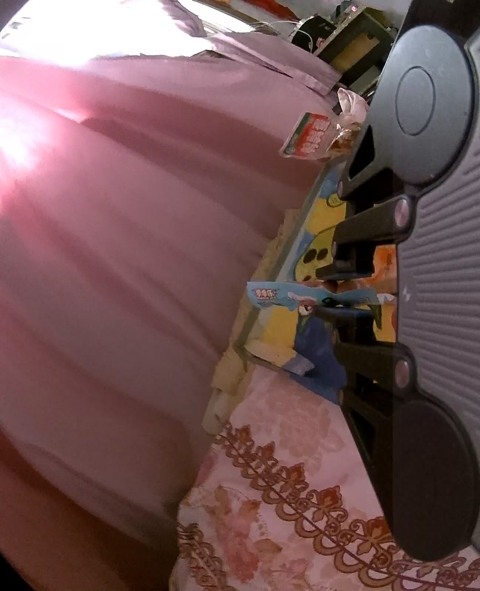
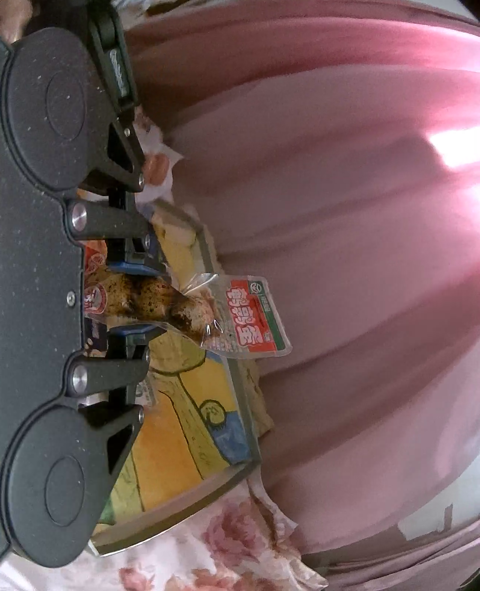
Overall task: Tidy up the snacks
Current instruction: 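Carry the sausage packet over the tray with the left tool while the right tool carries the quail eggs, then lower the quail eggs into the tray and open the right tool while the left tool releases the sausages, then move both open tools from the tray back over the remaining snacks, then lower the left tool to the gold bag while the right tool nears the blue-tagged packet, then close the left tool on the gold bag while the right tool closes on the blue-tagged packet, then carry the gold bag over the tray with the left tool while the right tool carries the blue-tagged packet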
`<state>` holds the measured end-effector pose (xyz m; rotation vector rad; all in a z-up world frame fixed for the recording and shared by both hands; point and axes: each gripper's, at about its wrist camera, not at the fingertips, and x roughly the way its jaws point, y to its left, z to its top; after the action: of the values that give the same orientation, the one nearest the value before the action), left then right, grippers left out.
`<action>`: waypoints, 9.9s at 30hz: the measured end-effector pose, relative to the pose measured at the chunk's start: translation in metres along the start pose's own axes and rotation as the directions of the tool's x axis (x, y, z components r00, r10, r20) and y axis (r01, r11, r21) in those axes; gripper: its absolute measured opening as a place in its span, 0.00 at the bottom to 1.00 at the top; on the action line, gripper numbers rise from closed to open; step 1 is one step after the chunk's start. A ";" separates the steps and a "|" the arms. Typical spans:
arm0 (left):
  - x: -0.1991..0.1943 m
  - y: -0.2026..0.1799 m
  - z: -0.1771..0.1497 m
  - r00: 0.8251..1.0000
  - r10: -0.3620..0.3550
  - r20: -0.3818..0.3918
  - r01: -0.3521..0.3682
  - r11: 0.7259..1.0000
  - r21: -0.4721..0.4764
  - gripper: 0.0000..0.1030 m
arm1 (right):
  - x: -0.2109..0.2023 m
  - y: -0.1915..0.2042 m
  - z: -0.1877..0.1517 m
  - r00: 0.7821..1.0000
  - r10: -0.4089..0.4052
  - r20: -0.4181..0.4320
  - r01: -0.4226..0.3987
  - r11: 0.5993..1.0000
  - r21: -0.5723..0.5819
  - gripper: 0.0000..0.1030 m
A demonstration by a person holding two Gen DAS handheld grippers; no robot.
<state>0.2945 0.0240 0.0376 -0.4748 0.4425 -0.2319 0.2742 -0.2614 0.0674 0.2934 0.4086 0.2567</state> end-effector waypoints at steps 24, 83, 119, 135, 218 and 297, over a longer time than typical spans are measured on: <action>0.019 0.015 -0.004 0.993 -0.029 -0.118 0.026 0.999 -0.030 0.17 | 0.046 0.012 -0.019 0.993 -0.080 -0.083 0.071 0.992 -0.106 0.28; -0.160 -0.063 -0.048 0.990 0.089 0.113 -0.121 0.942 0.314 1.00 | -0.211 0.030 -0.063 0.974 -0.158 0.160 0.198 0.938 -0.284 0.99; -0.154 -0.040 -0.125 0.896 0.366 -0.251 -0.281 0.906 0.317 1.00 | -0.208 0.031 -0.137 0.952 -0.173 -0.252 0.041 0.889 -0.457 0.99; -0.114 -0.061 -0.151 0.895 0.352 -0.274 -0.212 0.876 0.434 0.99 | -0.158 0.018 -0.143 0.933 -0.136 -0.333 -0.102 0.788 -0.607 0.99; -0.063 -0.055 -0.169 0.885 0.372 -0.278 -0.240 0.878 0.413 0.52 | -0.102 0.018 -0.176 0.935 -0.173 -0.310 -0.031 0.830 -0.557 0.66; -0.030 -0.133 -0.048 0.994 0.077 0.083 -0.098 0.951 0.292 0.09 | -0.079 -0.021 -0.040 0.903 -0.266 0.338 0.423 0.694 -0.582 0.56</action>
<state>0.2314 -0.0999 0.0748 -0.1684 0.3513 -0.1914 0.1912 -0.2951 0.0528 -0.4444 0.1172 -0.0258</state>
